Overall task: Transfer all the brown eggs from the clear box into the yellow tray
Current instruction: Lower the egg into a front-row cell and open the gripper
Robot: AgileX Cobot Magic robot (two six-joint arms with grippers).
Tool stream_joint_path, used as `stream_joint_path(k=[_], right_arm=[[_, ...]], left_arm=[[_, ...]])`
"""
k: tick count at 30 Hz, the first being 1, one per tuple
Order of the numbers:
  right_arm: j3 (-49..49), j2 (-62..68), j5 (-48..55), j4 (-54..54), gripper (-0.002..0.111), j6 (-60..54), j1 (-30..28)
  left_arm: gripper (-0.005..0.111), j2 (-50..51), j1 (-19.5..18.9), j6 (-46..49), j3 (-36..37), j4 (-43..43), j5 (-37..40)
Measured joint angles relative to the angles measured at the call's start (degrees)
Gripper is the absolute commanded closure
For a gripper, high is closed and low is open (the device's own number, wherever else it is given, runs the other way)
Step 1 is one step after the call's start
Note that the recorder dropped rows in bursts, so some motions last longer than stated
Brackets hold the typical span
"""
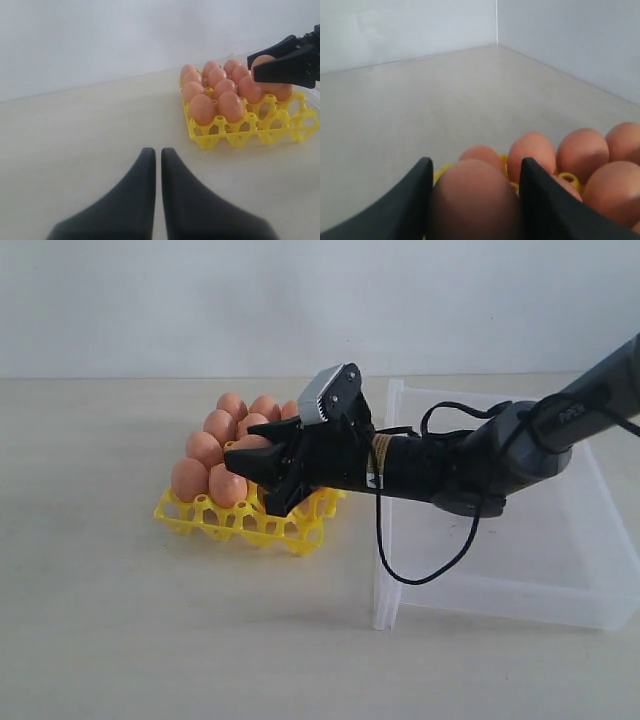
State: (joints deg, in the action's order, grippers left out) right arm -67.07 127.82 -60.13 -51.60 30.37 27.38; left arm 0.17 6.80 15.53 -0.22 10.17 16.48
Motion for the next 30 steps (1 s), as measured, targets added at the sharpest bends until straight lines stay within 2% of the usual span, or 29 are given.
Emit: stream_joint_path(k=[25, 27, 30], right_arm=[[-5.36, 5.34, 5.55, -2.02, 0.108, 0.53, 1.08], [-5.36, 5.34, 5.55, -2.02, 0.103, 0.53, 1.08], [-5.36, 5.34, 5.55, -2.02, 0.088, 0.53, 1.08]], left_arm=[[0.103, 0.0, 0.0, 0.0, 0.0, 0.0, 0.0], [0.103, 0.0, 0.0, 0.0, 0.0, 0.0, 0.0], [0.103, 0.0, 0.0, 0.0, 0.0, 0.0, 0.0]])
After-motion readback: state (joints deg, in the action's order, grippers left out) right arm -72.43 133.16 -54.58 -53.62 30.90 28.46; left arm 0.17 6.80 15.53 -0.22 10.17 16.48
